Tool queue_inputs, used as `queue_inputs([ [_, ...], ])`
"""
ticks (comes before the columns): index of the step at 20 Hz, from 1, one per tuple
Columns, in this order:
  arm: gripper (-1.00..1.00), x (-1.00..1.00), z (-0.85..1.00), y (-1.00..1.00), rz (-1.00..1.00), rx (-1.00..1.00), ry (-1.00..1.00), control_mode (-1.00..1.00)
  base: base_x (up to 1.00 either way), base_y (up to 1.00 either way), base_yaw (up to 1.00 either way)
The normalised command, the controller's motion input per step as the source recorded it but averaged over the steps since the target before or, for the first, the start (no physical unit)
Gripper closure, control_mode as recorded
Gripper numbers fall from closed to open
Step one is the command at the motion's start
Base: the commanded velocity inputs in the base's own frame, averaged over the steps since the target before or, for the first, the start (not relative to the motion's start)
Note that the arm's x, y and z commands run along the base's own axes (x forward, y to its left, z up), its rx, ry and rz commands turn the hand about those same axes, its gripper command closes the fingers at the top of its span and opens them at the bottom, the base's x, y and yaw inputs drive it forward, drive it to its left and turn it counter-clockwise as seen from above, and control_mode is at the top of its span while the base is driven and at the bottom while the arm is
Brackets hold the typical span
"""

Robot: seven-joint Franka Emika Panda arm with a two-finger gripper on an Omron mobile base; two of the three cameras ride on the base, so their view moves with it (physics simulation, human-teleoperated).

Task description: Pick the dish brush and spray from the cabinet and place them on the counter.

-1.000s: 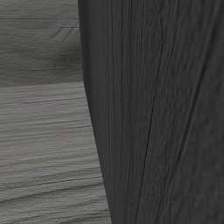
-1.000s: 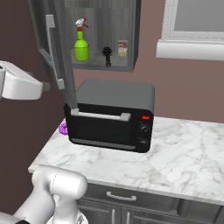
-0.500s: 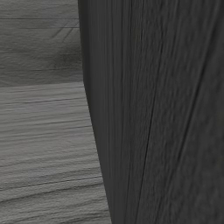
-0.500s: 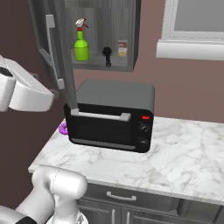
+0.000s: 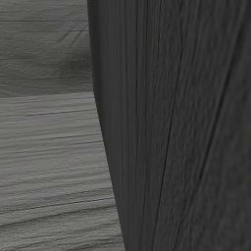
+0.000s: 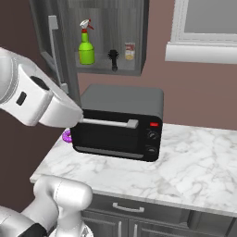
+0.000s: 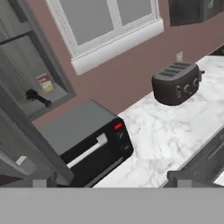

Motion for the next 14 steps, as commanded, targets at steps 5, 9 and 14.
queue_inputs([
  [5, -1.0, -0.03, -0.06, -0.33, 0.06, 0.16, -0.03, -1.0, 0.0, 0.0, 0.0],
  [9, -1.0, 0.02, -0.31, -0.13, 0.03, 0.17, 0.0, -1.0, 0.0, 0.0, 0.0],
  [14, -1.0, 0.03, -0.24, -0.05, 0.07, 0.14, -0.01, -1.0, 0.0, 0.0, 0.0],
])
